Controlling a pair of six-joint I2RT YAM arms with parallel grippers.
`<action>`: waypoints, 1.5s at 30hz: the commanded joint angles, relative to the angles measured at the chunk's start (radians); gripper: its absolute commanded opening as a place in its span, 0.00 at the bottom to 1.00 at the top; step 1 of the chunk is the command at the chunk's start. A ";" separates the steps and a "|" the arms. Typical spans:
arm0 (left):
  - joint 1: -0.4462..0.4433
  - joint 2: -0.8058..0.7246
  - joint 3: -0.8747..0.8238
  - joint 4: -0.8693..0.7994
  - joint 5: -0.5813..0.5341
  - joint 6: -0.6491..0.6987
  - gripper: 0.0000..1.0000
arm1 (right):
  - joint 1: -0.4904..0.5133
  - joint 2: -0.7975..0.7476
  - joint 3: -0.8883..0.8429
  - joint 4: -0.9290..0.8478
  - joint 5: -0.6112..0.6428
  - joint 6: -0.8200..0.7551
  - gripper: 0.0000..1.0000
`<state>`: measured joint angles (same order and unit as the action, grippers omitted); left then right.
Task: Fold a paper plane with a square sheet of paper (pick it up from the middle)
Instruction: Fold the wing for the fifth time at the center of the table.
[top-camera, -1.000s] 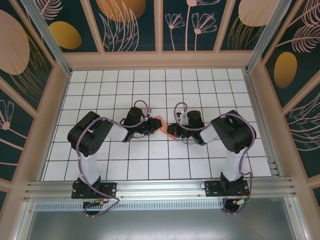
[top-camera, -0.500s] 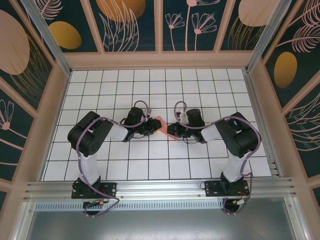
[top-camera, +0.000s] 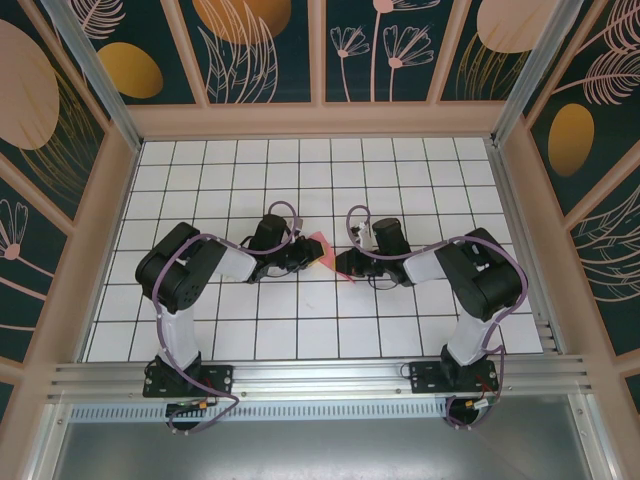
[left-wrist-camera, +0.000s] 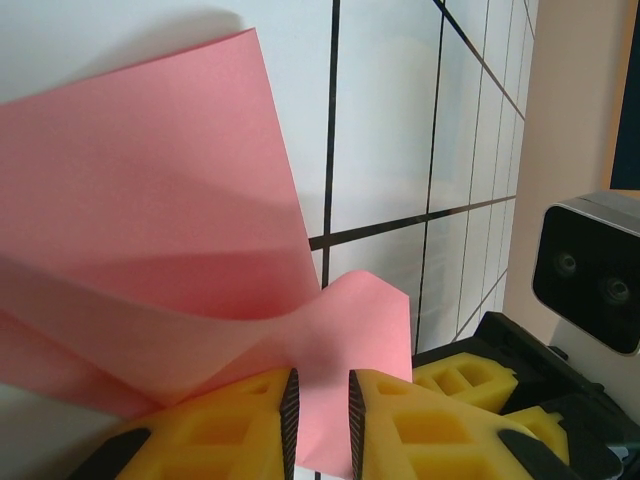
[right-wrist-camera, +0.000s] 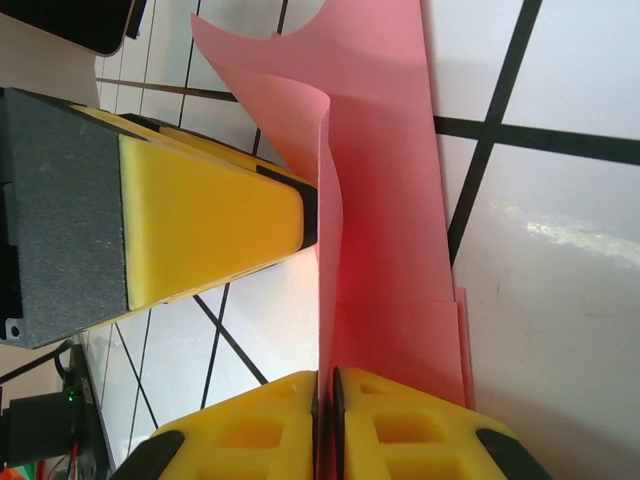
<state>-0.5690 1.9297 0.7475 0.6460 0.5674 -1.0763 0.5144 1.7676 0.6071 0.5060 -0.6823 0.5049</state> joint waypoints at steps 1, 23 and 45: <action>-0.003 0.011 0.018 -0.015 -0.006 0.024 0.24 | 0.006 -0.007 -0.001 0.008 -0.025 -0.037 0.13; -0.014 -0.070 -0.044 0.081 0.047 0.024 0.27 | -0.007 0.102 0.000 0.073 -0.055 0.076 0.00; -0.032 -0.004 -0.042 0.070 0.011 0.023 0.24 | -0.016 0.141 0.032 -0.002 -0.034 0.109 0.00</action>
<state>-0.5968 1.9045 0.6861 0.7212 0.5930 -1.0626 0.5026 1.8656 0.6384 0.5858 -0.7643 0.6128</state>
